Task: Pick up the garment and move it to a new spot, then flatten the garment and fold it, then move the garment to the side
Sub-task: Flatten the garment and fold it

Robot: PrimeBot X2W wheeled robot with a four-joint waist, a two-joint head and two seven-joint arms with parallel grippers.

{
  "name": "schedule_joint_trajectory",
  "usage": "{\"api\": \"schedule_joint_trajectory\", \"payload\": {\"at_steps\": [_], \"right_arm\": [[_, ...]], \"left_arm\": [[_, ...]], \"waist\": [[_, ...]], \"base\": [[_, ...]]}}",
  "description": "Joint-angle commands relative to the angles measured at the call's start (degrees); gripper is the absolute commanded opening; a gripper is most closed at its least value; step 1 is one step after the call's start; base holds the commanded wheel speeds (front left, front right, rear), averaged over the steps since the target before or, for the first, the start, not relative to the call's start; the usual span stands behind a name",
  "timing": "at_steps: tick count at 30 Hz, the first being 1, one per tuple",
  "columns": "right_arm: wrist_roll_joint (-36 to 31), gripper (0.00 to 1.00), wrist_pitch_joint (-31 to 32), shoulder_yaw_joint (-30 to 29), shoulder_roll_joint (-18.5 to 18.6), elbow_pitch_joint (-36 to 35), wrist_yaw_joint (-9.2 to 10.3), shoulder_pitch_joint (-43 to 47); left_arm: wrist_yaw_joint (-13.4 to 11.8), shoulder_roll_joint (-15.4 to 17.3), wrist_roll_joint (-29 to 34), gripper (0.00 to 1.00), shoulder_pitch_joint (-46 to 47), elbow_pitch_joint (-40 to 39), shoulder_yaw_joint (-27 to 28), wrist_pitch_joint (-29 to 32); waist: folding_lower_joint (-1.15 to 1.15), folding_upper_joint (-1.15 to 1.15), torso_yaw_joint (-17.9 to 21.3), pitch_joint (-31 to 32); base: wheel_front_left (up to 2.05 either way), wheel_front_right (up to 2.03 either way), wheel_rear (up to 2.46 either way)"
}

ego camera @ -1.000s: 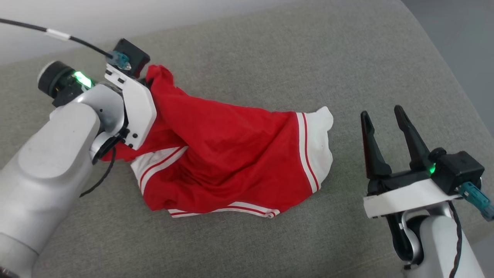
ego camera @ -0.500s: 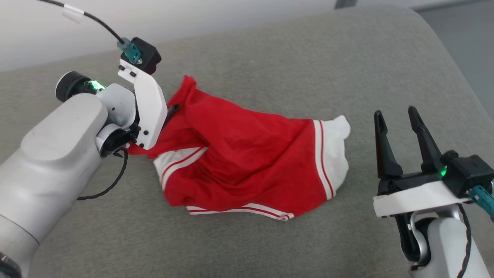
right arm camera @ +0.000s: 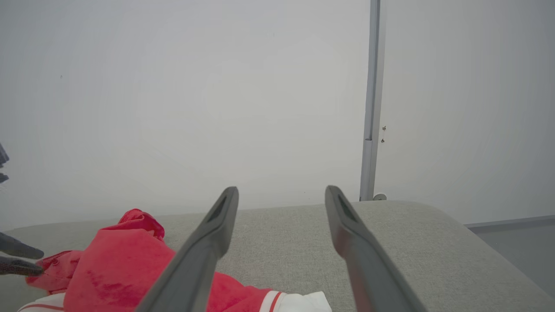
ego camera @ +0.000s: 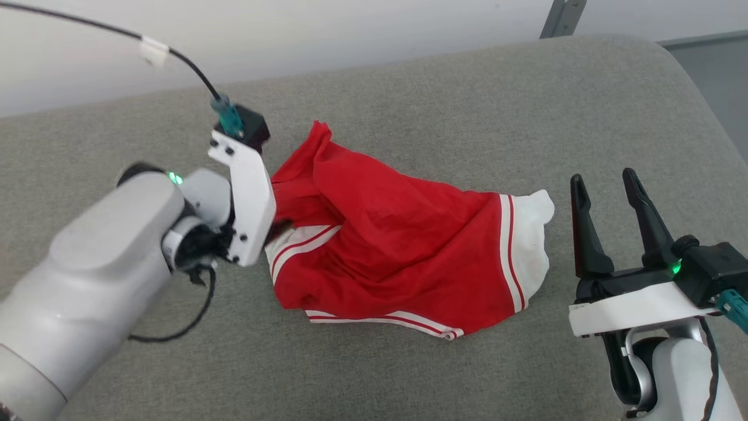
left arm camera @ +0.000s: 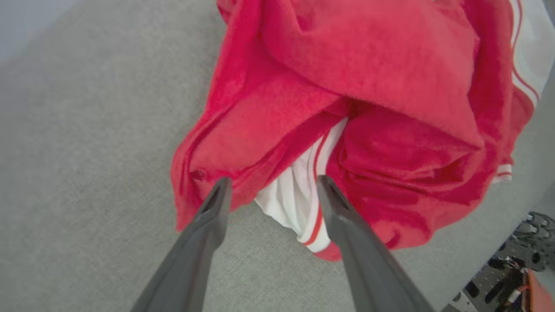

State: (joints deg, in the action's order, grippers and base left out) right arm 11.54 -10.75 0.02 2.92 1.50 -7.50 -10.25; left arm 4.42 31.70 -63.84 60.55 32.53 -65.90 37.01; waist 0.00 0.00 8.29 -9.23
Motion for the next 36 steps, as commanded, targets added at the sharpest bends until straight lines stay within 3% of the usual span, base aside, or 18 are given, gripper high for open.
{"api": "schedule_joint_trajectory", "payload": {"at_steps": [1,11,17,18,23,28,36], "right_arm": [[0.09,1.00,0.21,0.42,-0.01,-0.47,0.02,-0.20],[1.02,1.00,-0.37,1.29,-0.02,-0.05,0.01,-1.06],[0.92,1.00,-0.58,1.36,-0.03,0.46,0.01,-1.32],[0.81,1.00,-0.62,1.24,-0.03,0.56,0.02,-1.34],[0.19,1.00,-0.68,0.30,-0.02,0.53,0.02,-1.57],[-0.58,1.00,-0.32,-1.02,-0.03,0.29,0.01,-1.67],[-1.52,1.00,0.82,-2.57,0.00,-0.53,0.02,-0.88]], "left_arm": [[-1.51,0.13,-0.86,1.00,-1.53,-1.24,-0.34,1.53],[-8.83,2.26,-1.32,1.00,-7.00,-1.92,-2.53,5.75],[-9.29,2.14,-1.78,1.00,-9.25,0.18,-3.06,5.56],[-8.99,2.15,-1.85,0.00,-9.45,0.38,-3.10,5.44],[-8.34,2.78,-2.57,0.00,-8.48,0.03,-1.90,5.23],[-9.35,4.62,-3.97,0.00,-7.71,-2.91,0.55,3.73],[-14.31,12.31,-6.59,0.00,-11.84,-11.63,4.01,1.20]], "waist": [[0.00,0.00,0.65,-0.73],[0.00,0.00,3.80,-3.28],[0.00,0.00,4.22,-3.60],[0.00,0.00,4.13,-3.58],[0.00,0.00,2.69,-3.60],[0.00,0.00,0.33,-2.94],[0.00,0.00,-3.51,-1.27]], "base": [[0.00,0.00,0.00],[0.00,0.00,0.00],[0.00,0.00,0.00],[0.00,0.00,0.00],[0.00,0.00,0.00],[0.00,0.00,0.00],[0.00,0.00,0.00]]}}
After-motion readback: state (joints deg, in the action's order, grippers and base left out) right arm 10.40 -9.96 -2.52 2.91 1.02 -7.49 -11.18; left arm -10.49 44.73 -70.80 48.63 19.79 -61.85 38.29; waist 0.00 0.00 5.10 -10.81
